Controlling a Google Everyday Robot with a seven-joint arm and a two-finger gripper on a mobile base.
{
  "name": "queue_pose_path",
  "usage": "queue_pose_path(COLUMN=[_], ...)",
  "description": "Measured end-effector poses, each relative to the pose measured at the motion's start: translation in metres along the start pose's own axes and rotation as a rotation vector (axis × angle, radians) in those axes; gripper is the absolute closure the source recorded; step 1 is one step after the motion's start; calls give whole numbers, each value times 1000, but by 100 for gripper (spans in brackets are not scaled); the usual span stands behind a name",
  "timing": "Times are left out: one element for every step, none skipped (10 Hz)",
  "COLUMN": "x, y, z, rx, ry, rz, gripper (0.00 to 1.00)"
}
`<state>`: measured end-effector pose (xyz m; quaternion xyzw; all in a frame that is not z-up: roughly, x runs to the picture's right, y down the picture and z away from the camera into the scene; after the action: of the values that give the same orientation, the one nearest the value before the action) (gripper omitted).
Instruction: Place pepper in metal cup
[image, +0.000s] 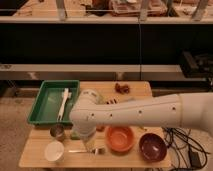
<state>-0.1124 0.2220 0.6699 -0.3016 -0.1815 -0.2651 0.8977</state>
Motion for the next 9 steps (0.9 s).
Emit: queue_pose_path(x=[3,3,3,4,10,14,16,17,14], y=[-22,-39,-50,-55,-59,-59,-56,-55,-54], z=[16,33,48,59,68,70,71,71,74], rx=[11,17,20,20,23,25,26,29,28], ry=[4,0,-5,-12,-24,-41,-60,-76,-87], rz=[-1,0,8,17,41,57,67,77,84], gripper=[35,35,35,35,35,35,35,35,35])
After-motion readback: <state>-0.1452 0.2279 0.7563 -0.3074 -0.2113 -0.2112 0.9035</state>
